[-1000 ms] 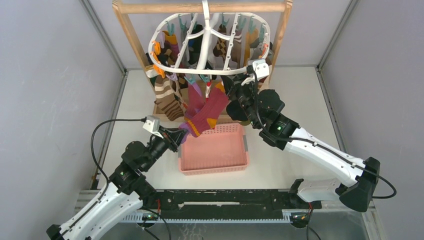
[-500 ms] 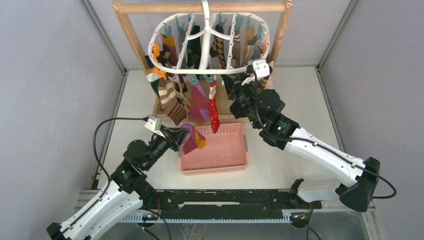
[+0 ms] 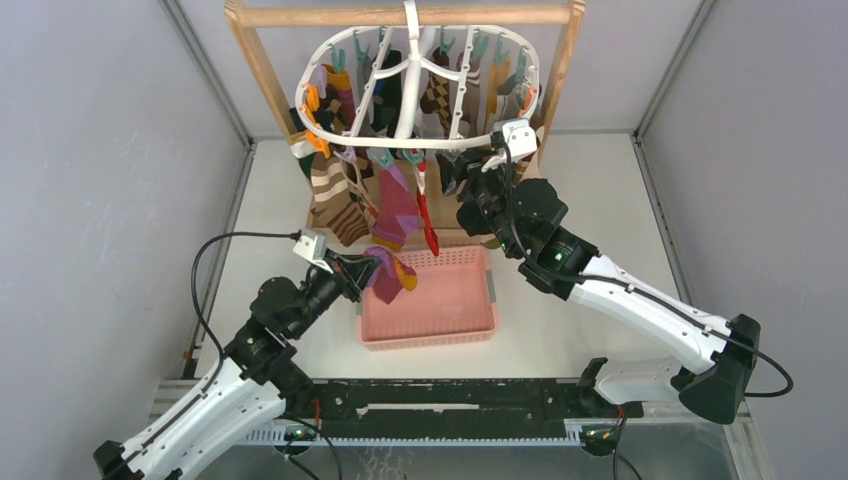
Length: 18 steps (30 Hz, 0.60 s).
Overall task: Remove the socks clipped to the hanger
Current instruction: Remove the sock from the hanger.
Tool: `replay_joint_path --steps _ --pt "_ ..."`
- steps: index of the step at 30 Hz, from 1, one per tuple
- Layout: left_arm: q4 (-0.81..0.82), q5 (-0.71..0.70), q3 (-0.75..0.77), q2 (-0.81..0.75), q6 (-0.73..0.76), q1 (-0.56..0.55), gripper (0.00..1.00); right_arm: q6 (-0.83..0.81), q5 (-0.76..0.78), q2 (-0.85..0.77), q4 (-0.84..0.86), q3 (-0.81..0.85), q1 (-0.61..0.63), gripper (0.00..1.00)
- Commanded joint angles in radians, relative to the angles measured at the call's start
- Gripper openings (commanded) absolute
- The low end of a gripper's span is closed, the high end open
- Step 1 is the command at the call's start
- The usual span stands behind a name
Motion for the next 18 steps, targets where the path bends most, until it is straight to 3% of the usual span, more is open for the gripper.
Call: replay_joint_path --steps 1,8,18 --pt "0.065 0.02 0.042 0.015 -0.019 0.005 0.0 0.011 -0.008 -0.032 -0.009 0.014 0.006 0.66" --pt "0.08 0.02 0.029 0.044 -0.023 0.005 0.0 0.056 -0.029 -0.078 -0.053 -0.066 0.01 0.81" --pt "0.111 0.008 -0.002 0.098 -0.035 0.006 0.0 0.161 -0.051 -0.246 -0.056 -0.368 0.042 0.86"
